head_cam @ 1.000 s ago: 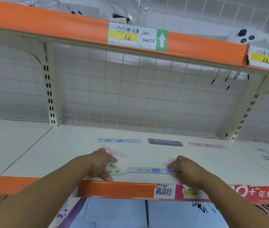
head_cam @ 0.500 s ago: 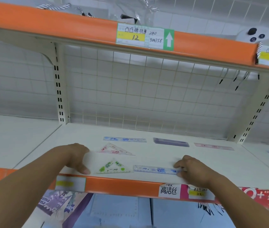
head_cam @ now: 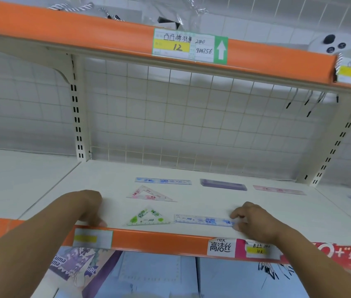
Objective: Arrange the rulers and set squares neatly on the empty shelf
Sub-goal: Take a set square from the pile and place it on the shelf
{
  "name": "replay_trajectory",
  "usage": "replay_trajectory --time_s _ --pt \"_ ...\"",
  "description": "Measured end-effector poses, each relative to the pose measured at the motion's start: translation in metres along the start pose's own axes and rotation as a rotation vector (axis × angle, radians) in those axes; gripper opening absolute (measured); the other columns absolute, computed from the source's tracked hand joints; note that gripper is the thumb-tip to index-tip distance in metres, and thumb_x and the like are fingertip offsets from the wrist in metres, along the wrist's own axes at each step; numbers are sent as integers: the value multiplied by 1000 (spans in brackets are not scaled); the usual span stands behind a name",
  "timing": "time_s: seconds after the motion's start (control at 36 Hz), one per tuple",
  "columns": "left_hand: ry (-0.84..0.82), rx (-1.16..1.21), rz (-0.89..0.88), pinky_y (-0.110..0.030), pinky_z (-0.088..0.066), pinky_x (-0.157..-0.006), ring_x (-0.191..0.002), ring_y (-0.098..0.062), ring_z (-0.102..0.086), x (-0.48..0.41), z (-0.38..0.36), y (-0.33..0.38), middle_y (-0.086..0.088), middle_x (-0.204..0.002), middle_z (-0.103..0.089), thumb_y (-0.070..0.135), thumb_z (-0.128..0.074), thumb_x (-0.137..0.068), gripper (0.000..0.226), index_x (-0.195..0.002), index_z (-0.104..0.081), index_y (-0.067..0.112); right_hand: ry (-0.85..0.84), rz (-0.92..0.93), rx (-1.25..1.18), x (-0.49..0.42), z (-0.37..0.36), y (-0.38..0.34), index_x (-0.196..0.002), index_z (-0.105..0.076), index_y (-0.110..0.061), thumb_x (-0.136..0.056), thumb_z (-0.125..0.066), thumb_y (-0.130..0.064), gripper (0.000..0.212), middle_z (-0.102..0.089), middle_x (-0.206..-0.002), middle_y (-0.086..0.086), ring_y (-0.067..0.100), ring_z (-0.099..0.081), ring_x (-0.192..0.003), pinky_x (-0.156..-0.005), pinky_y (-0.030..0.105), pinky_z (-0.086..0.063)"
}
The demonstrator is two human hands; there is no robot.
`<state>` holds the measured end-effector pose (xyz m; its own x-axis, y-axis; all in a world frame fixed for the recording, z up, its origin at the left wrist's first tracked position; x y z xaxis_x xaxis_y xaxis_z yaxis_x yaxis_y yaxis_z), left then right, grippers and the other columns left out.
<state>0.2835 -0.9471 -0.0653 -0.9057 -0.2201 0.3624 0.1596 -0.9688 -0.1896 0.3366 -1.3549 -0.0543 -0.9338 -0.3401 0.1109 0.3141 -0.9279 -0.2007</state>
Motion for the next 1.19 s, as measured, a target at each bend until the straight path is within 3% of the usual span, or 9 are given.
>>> replay_trajectory --time_s 0.14,0.39,0.47,0.56,0.64,0.89,1.0,1.11,1.19 --pt "14 -14 -9 -25 -43 -93 -113 -18 -56 -2 0 0 -2 -125 -58 63 -62 -79 69 -126 -54 12 10 19 -8 -3 -1 -12 -100 -51 -34 -94 -56 -23 13 -46 -104 -6 11 -42 -101 -84 18 -30" --pt "18 -15 -8 -25 -44 -90 -112 -18 -57 -3 -2 -1 -1 -123 -59 64 -62 -78 69 -126 -54 14 -17 -11 7 -5 -1 -15 -98 -49 -26 -93 -56 -21 9 -50 -110 -2 14 -48 -100 -80 18 -34" --pt "21 -20 -5 -25 -43 -89 -112 -18 -57 -4 -1 -1 -1 -123 -58 63 -63 -78 69 -125 -54 14 -17 -9 16 -7 -1 -17 -102 -49 -26 -93 -55 -20 13 -49 -110 -3 13 -49 -99 -80 18 -35" --pt "22 -24 -6 -25 -43 -89 -113 -18 -57 -5 0 0 -1 -124 -58 64 -64 -77 70 -125 -54 14 -29 -5 31 -7 -3 -20 -124 -49 -25 -96 -51 -18 30 -44 -114 -4 12 -47 -101 -89 19 -37" --pt "16 -22 -2 -24 -43 -86 -111 -18 -57 -5 -1 0 -1 -122 -59 63 -63 -78 68 -124 -55 14 -33 11 77 -8 -4 -24 -131 -49 -25 -98 -46 -18 34 -43 -122 -1 14 -50 -106 -93 21 -40" --pt "4 -24 -6 -24 -43 -83 -108 -18 -59 -2 0 0 -1 -119 -61 63 -62 -79 67 -123 -56 14 -25 26 120 -11 -7 -25 -124 -56 -19 -94 -42 -11 34 -42 -106 -3 12 -44 -94 -82 17 -33" --pt "1 -24 -12 -24 -44 -82 -106 -18 -61 0 1 1 -2 -117 -63 62 -61 -80 65 -122 -57 13 -38 23 119 -10 -6 -28 -107 -60 -22 -94 -42 -12 24 -41 -97 -2 14 -44 -87 -64 13 -31" --pt "1 -24 -13 -23 -42 -78 -102 -16 -61 2 2 2 -1 -117 -63 62 -61 -81 63 -121 -58 13 -40 -6 102 -7 -4 -28 -103 -65 -11 -90 -46 -14 22 -48 -104 4 20 -53 -92 -72 20 -40" --pt "-1 -26 -18 -25 -44 -86 -108 -17 -59 -1 0 0 0 -120 -61 64 -61 -79 67 -123 -57 14 -37 -7 89 -6 -3 -30 -92 -64 -9 -86 -49 -14 17 -47 -100 4 15 -50 -78 -61 18 -37"
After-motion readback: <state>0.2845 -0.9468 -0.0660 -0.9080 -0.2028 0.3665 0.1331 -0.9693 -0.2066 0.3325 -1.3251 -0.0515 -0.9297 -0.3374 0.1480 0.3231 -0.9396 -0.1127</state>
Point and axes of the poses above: each hand's wrist, its own x-axis away from the middle knuckle, its own z-axis out of the back of the hand, y = z × x, the point moved 8 cm from there along -x, towards the middle knuckle
